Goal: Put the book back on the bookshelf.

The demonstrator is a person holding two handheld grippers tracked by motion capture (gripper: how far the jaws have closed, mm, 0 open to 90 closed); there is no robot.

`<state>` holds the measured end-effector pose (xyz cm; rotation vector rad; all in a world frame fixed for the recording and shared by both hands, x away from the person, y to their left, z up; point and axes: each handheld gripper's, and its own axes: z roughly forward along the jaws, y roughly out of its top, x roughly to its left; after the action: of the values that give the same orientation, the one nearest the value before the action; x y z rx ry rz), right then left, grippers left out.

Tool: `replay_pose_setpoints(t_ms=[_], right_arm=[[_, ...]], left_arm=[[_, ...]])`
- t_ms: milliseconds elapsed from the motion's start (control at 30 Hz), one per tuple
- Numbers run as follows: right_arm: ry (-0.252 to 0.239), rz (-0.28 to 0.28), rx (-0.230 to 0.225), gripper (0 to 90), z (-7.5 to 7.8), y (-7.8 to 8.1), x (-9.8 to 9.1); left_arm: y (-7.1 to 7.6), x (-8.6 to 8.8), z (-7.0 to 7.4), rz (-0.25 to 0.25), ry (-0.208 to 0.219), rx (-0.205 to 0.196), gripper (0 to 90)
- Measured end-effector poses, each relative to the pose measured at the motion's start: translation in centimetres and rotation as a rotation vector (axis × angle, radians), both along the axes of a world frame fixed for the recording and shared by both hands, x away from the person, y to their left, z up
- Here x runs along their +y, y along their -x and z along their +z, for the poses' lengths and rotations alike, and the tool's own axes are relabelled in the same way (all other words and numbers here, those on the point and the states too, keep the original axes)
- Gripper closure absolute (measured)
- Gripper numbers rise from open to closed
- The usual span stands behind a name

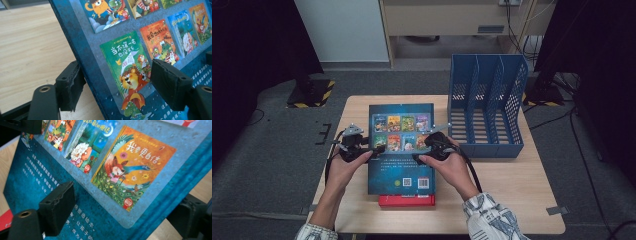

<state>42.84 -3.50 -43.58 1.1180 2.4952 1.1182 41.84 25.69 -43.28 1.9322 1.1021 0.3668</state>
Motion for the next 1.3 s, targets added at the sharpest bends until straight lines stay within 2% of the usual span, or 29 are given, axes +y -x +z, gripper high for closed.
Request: replay_pose_setpoints(t_ms=[233,300,500,633,900,1300], right_arm=[[-0.033,0.018,-0.018,20.1,1.0,-0.4,0.1],[-0.016,0.015,-0.041,21.5,1.3,-0.5,0.2],[-0.002,0.008,-0.038,22.0,1.8,-0.6,0.4],[0.006,0.01,-0.045,22.1,2.1,-0.6,0.7],[-0.011,0.019,-0.041,24.4,2.3,-1.2,0.9],[-0.016,0.016,-0.066,30.2,3.3,-1.3,0.7]], left_arm=[[-0.5,-0.3,1.5,-0.014,-0.006,-0.028,32.5],[-0.5,-0.3,1.6,-0.011,-0.01,-0.032,33.1],[-0.5,0.2,1.9,-0.01,0.005,-0.035,36.1],[-0.3,0.5,2.3,-0.007,-0.006,-0.047,37.7],[-0.4,0.8,2.4,0.002,-0.01,-0.048,38.6],[-0.7,0.9,3.7,0.008,-0.03,-0.061,41.6]])
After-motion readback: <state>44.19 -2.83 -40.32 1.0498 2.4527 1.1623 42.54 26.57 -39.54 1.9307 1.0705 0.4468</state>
